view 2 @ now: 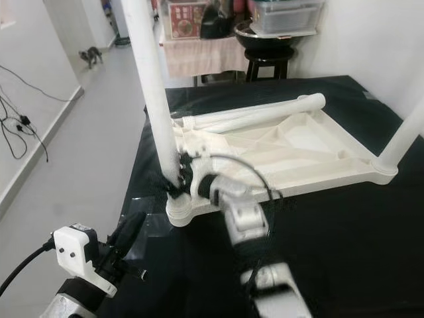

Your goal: Building children table

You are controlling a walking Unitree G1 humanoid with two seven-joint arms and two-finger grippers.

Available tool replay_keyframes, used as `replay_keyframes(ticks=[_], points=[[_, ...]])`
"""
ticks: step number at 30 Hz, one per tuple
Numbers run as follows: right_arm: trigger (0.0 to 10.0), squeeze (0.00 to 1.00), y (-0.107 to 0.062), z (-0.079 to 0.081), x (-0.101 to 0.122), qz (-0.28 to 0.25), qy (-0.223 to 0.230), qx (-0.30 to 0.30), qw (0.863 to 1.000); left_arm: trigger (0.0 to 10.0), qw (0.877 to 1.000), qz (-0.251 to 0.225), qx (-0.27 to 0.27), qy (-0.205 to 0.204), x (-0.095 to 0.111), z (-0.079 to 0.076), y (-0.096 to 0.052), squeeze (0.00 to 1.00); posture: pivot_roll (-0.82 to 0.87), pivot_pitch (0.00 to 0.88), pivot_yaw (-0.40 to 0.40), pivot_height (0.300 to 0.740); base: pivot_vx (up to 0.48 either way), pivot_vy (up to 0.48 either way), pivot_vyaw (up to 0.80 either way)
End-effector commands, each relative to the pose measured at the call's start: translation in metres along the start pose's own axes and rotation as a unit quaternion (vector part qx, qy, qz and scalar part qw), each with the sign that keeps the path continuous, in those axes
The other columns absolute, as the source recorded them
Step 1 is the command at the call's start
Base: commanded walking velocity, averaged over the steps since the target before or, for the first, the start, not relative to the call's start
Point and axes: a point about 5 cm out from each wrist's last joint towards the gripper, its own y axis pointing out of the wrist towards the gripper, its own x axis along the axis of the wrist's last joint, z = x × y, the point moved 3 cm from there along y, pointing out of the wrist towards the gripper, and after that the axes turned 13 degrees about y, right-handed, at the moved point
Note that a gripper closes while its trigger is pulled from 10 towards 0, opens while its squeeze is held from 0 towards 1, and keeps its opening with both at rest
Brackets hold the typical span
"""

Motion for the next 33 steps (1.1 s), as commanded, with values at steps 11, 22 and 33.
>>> replay_keyframes(ticks=[11,22,33], points=[[10.0,0.00,0.004,0.002,-0.008,0.086,-0.003,0.144,0.986,10.0,1.000,0.008,0.002,0.001,-0.005,-0.001,-0.001,0.00,-0.01,0.000,0.032,0.740,0.000,0.000,0.00],[0.0,0.00,-0.004,-0.001,-0.036,0.108,0.026,0.145,0.983,10.0,1.000,0.010,0.008,0.001,-0.005,-0.001,-0.002,0.00,-0.01,0.007,0.031,0.740,0.000,0.000,0.00],[0.0,0.00,0.002,0.012,-0.065,0.034,0.043,-0.197,0.979,10.0,1.000,0.012,0.007,0.001,-0.004,0.002,-0.005,0.00,-0.04,0.017,0.048,0.740,0.000,0.000,0.00]])
